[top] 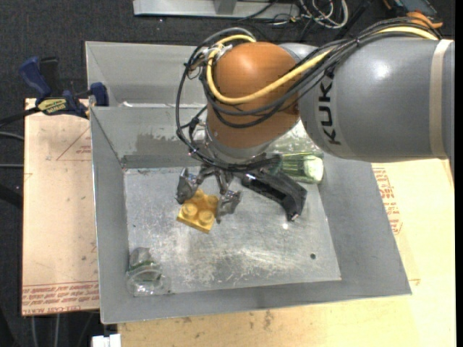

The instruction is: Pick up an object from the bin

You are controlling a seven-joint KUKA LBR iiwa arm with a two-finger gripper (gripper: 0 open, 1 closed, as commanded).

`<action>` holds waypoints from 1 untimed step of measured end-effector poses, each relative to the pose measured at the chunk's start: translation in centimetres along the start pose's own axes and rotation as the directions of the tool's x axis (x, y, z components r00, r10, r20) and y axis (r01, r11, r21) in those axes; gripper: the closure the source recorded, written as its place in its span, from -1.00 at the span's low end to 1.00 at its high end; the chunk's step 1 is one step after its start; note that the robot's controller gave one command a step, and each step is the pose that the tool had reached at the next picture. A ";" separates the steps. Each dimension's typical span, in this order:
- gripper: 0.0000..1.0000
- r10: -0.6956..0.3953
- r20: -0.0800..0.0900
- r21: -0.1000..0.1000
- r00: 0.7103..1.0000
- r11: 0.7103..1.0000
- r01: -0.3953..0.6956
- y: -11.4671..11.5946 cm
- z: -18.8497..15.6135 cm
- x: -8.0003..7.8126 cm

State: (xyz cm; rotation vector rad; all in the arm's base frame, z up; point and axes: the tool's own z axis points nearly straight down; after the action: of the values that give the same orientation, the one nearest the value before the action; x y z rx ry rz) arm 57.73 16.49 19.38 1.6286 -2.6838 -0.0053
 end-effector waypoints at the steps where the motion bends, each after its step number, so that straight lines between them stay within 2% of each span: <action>1: 1.00 -0.148 0.009 0.016 0.989 0.989 0.148 0.5 1.1 0.9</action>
Offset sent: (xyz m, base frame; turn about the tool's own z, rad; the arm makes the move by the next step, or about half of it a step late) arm 0.0477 0.0353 0.0721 -0.0736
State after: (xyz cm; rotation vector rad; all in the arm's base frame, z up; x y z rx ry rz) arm 56.92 15.96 18.33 1.8332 -2.5686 0.0068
